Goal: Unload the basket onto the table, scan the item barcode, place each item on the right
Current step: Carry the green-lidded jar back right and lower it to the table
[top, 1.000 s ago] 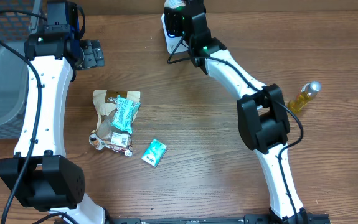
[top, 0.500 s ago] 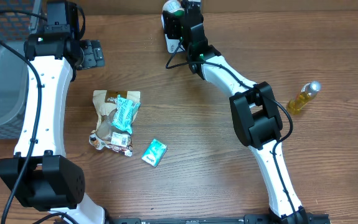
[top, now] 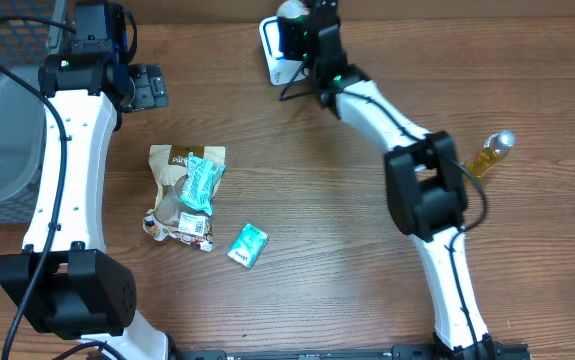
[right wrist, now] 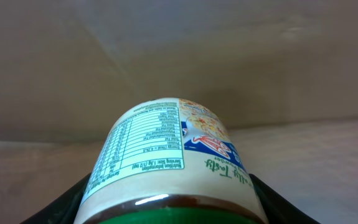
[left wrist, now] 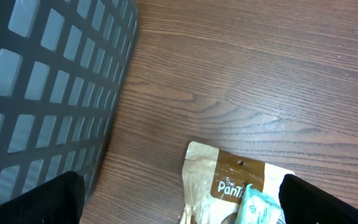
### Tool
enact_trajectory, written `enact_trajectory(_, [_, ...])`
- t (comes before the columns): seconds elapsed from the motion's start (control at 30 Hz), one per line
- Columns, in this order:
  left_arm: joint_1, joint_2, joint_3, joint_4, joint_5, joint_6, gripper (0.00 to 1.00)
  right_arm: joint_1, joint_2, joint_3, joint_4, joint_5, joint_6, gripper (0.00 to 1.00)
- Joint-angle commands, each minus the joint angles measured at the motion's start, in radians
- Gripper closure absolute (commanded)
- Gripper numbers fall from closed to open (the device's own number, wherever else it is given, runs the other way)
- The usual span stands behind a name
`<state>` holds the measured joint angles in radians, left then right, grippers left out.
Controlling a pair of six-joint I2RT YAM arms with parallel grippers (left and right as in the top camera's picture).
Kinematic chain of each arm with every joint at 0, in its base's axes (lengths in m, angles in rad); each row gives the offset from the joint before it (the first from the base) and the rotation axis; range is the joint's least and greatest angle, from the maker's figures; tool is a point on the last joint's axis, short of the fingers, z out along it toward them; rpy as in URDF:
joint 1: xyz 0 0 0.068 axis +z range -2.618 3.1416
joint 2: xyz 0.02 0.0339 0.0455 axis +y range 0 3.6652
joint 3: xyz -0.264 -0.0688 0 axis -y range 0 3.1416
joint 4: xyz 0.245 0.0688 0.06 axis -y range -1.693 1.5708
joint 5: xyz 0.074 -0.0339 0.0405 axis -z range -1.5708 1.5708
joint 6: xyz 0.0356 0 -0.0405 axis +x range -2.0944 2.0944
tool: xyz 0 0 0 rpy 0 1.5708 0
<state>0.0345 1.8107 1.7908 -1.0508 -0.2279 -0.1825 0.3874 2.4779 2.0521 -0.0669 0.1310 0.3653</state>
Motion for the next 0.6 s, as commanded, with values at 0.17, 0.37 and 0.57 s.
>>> enact_trajectory(0.17, [-0.002, -0.015, 0.018, 0.001, -0.007, 0.014, 0.0, -0.051, -0.303, 0.013, -0.408, -0.056, -0.004, 0.96])
enact_trajectory(0.37, [-0.002, -0.015, 0.018, 0.001, -0.007, 0.014, 0.01, -0.088, -0.323, 0.013, -0.849, -0.055, -0.004, 0.96])
enact_trajectory(0.57, [-0.002, -0.015, 0.018, 0.001, -0.007, 0.014, 0.01, -0.127, -0.322, -0.015, -1.282, -0.054, -0.003, 0.95])
